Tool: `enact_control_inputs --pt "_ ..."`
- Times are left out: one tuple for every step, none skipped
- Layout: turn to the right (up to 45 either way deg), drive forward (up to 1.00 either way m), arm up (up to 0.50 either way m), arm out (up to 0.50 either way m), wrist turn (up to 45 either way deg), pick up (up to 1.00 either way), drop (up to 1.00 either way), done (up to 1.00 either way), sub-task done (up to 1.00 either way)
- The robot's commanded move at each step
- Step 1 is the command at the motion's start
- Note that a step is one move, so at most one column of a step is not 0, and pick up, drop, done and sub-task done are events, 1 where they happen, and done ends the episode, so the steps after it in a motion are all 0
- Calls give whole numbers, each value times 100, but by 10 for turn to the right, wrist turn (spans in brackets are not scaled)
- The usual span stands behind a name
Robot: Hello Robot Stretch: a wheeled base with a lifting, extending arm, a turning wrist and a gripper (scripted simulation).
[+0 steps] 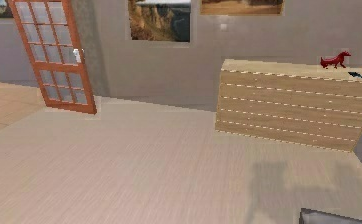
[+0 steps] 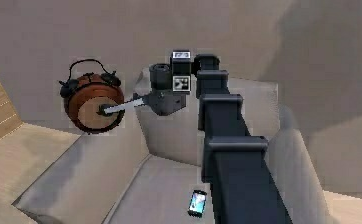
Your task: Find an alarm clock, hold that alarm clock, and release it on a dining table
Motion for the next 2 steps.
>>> enact_control_inputs --pt "0 0 0 0 -450 0 0 0 0" --pt "0 0 0 0 -420 0 0 0 0"
